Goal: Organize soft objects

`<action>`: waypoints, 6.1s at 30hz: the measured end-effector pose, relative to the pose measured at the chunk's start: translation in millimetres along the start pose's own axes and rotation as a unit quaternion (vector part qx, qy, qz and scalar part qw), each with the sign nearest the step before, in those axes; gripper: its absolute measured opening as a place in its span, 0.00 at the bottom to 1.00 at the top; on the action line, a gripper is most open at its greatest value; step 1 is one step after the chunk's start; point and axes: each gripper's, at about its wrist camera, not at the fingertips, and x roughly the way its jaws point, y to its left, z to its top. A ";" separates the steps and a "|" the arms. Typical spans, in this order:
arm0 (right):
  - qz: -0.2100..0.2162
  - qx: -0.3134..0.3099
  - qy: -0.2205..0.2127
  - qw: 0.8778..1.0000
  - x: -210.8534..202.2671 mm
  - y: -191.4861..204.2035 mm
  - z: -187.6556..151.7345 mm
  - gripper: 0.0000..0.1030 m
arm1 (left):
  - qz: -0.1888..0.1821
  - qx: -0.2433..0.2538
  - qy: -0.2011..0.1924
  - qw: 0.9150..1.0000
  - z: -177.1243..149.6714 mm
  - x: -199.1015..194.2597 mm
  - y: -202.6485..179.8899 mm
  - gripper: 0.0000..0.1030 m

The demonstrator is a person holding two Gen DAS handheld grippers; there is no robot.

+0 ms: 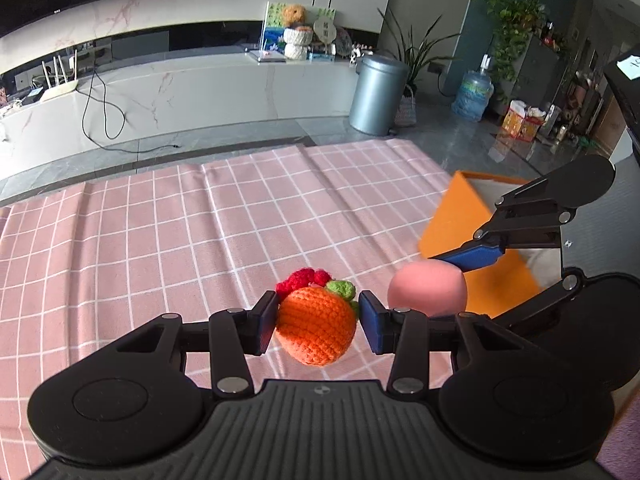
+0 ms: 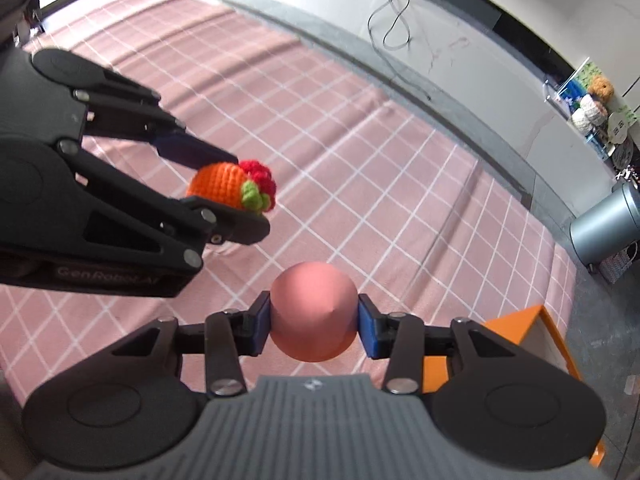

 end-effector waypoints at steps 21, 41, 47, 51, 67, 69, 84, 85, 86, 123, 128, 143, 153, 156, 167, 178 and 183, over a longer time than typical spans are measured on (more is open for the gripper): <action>-0.097 0.151 -0.054 0.982 -112.4 -95.5 -144.1 0.43 | -0.085 0.145 -0.021 0.985 27.8 7.7 -164.2 0.49; -0.105 0.150 -0.025 0.983 -28.8 -187.2 -152.1 0.46 | -0.087 0.249 0.024 0.964 55.0 113.5 -196.3 0.49; -0.125 0.128 -0.005 0.984 -0.8 -192.8 -152.4 0.49 | -0.085 0.253 0.033 0.963 55.5 133.9 -201.4 0.49; -0.124 0.120 -0.006 0.985 3.3 -191.9 -157.1 0.51 | -0.079 0.254 0.031 0.963 54.0 139.2 -204.6 0.49; -0.137 0.097 -0.011 0.986 -14.1 -176.7 -162.2 0.63 | -0.062 0.225 0.021 0.972 47.5 138.6 -206.4 0.54; -0.140 0.094 -0.010 0.986 -15.3 -174.3 -162.0 0.63 | -0.060 0.225 0.020 0.972 46.7 136.3 -206.4 0.62; -0.156 0.100 -0.022 0.982 -54.1 -153.0 -156.9 0.69 | -0.048 0.212 -0.033 0.976 51.8 79.1 -205.1 0.80; -0.159 0.098 -0.024 0.982 -59.3 -149.8 -155.8 0.69 | -0.049 0.209 -0.039 0.976 52.7 72.2 -205.4 0.80; -0.162 0.096 -0.027 0.982 -64.7 -146.4 -154.9 0.69 | -0.047 0.208 -0.045 0.976 52.9 64.9 -205.7 0.80; -0.260 0.267 -0.308 0.875 -211.1 107.4 -230.7 0.97 | 0.133 0.047 -0.252 0.957 -79.6 -132.8 -171.4 0.87; -0.256 0.285 -0.296 0.875 -192.3 127.0 -244.6 0.98 | 0.155 -0.018 -0.271 0.950 -97.7 -136.2 -162.9 0.92; -0.269 0.316 -0.232 0.880 -137.0 122.5 -267.2 0.97 | 0.145 0.009 -0.217 0.965 -142.9 -101.2 -165.0 0.94; -0.251 0.333 -0.216 0.883 -117.4 110.4 -270.8 0.97 | 0.175 -0.003 -0.165 0.971 -160.6 -83.0 -159.2 0.94; -0.249 0.326 -0.215 0.886 -116.5 112.9 -268.3 0.97 | 0.175 -0.011 -0.159 0.972 -161.4 -84.3 -156.3 0.94; -0.248 0.317 -0.212 0.891 -114.9 114.7 -264.8 0.97 | 0.177 -0.017 -0.151 0.972 -161.5 -88.3 -153.2 0.94; -0.251 0.312 -0.215 0.891 -116.5 116.8 -264.5 0.97 | 0.177 -0.014 -0.155 0.972 -161.1 -92.5 -152.7 0.94; -0.251 0.309 -0.215 0.892 -117.3 118.4 -264.8 0.97 | 0.178 -0.014 -0.158 0.971 -159.7 -96.5 -152.7 0.94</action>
